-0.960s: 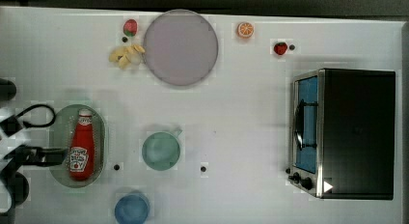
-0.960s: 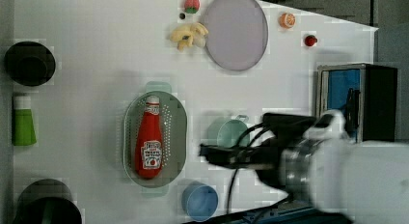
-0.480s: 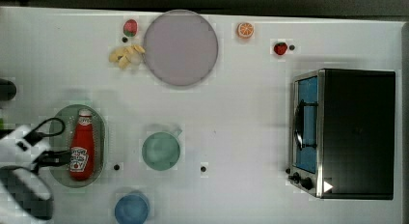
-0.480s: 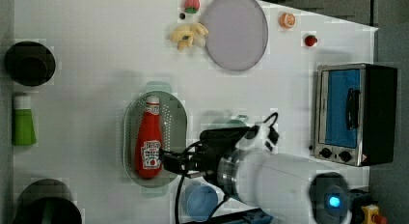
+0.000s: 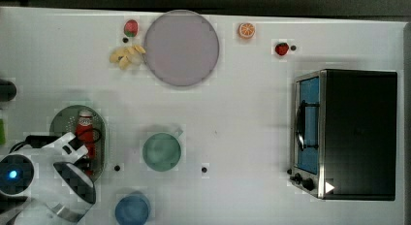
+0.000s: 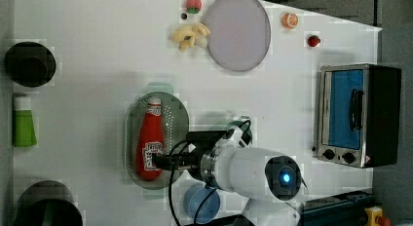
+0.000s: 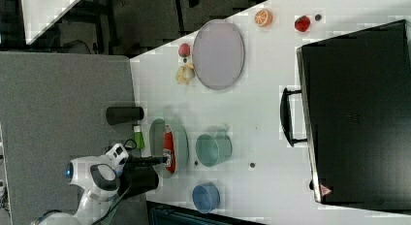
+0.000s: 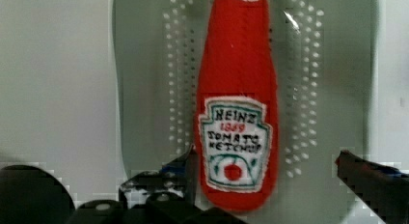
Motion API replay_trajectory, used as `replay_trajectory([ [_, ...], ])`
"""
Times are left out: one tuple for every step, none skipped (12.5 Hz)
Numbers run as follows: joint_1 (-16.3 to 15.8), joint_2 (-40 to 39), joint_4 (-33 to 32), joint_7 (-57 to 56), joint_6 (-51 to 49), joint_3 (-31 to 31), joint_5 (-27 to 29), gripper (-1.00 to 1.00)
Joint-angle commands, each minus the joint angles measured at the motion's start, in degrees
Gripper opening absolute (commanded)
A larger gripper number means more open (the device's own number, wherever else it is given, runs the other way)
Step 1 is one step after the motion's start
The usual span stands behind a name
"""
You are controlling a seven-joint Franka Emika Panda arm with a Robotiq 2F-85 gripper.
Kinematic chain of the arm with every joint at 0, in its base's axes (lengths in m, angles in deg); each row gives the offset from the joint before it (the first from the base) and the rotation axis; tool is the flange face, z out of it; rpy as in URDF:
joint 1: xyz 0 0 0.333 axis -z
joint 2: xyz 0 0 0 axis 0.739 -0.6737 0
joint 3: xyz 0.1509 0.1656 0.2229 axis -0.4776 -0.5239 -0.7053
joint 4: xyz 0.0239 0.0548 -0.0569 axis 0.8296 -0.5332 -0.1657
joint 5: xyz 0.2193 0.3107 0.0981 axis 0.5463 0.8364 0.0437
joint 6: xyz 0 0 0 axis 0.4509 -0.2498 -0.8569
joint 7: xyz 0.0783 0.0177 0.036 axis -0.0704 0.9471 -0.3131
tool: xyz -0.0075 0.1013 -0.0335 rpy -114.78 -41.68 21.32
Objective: Pick ketchup from strainer and place it on the table
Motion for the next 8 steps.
replay_trajectory([
  [-0.4, -4.1, 1.8, 7.5, 1.1, -0.2, -4.0, 1.00],
  [-0.5, -5.8, 2.1, 8.2, 2.1, 0.3, -6.4, 1.00],
  [-0.8, -7.2, 2.3, 9.1, 3.5, 1.0, -8.4, 1.00],
  [-1.2, -8.7, 2.7, 9.9, 4.4, 1.7, -10.1, 1.00],
  [-1.7, -10.0, 3.2, 10.5, 4.7, 2.6, -11.8, 1.00],
  [-2.4, -11.4, 4.0, 11.1, 4.8, 3.5, -13.4, 1.00],
  [-3.2, -12.6, 4.7, 12.3, 4.8, 4.4, -14.5, 1.00],
  [-4.1, -13.6, 5.6, 13.4, 4.9, 5.3, -15.3, 1.00],
])
